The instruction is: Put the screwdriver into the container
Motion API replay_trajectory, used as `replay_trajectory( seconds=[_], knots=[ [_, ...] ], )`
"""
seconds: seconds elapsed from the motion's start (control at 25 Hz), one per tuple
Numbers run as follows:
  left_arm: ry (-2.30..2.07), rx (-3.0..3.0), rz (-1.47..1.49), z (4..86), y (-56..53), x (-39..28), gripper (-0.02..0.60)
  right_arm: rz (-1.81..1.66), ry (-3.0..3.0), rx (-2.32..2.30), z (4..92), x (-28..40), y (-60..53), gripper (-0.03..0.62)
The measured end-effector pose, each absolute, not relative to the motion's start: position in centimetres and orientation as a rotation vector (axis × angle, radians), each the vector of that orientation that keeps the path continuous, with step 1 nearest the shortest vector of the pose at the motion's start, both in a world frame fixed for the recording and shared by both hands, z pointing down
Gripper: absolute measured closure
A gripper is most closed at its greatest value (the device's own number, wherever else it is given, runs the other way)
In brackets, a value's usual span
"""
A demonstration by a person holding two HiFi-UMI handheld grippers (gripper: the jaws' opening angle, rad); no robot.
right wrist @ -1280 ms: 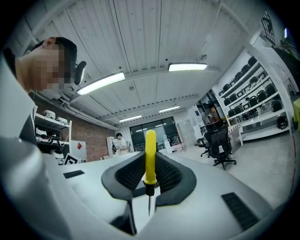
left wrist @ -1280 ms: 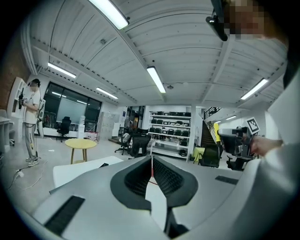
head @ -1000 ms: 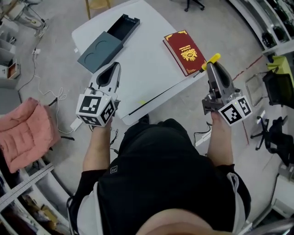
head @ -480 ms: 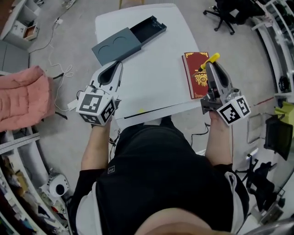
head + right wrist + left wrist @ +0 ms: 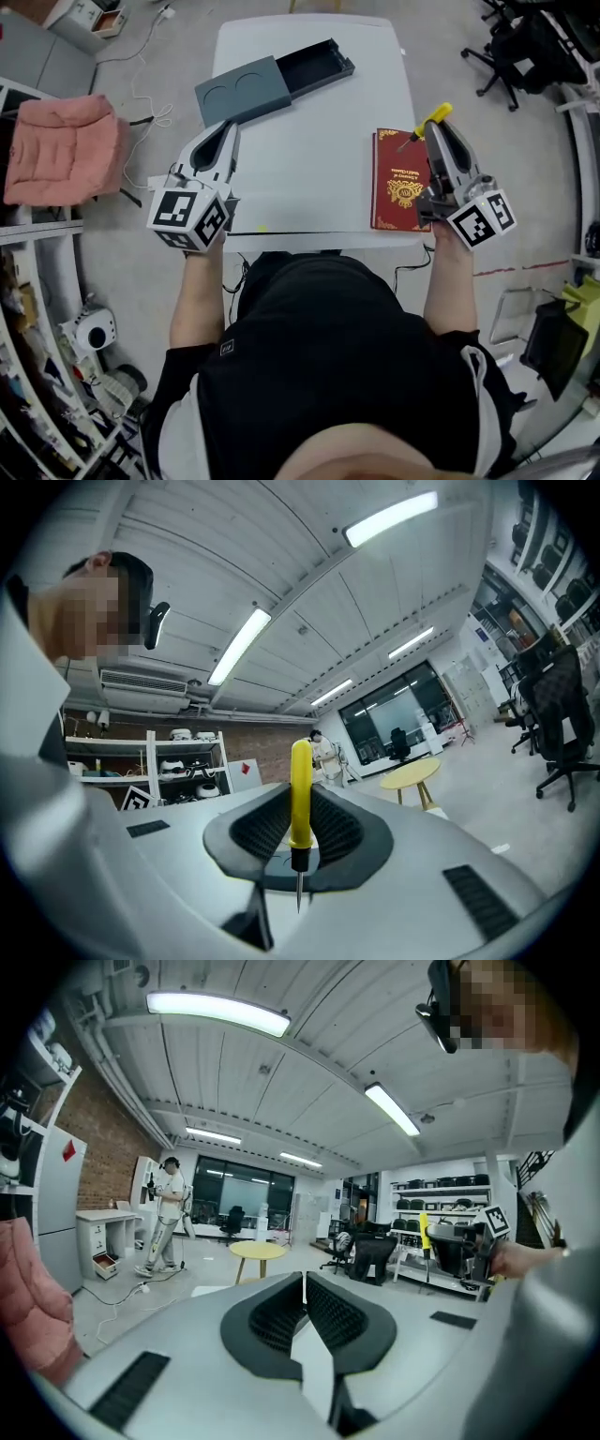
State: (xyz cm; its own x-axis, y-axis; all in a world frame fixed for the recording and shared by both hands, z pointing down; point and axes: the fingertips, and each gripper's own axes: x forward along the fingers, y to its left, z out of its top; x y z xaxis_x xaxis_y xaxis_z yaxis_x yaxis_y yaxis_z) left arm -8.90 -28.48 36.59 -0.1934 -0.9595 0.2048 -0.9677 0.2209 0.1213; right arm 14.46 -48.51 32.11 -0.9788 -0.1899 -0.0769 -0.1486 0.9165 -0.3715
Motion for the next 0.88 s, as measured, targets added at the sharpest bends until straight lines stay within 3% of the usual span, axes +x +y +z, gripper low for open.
replay_trajectory(
  seconds=[0.32, 0.88],
  knots=[
    [-2.37, 1.674, 0.075, 36.3, -27.5, -7.5, 0.557, -0.59, 3.009, -0.066, 33.2, 13.7, -50.6, 0.516],
    [-2.39, 1.69, 0.098, 37.3, -27.7, -13.7, 0.557, -0.534, 3.113, -0.039, 34.8, 4.3, -51.5, 0.516]
  ],
)
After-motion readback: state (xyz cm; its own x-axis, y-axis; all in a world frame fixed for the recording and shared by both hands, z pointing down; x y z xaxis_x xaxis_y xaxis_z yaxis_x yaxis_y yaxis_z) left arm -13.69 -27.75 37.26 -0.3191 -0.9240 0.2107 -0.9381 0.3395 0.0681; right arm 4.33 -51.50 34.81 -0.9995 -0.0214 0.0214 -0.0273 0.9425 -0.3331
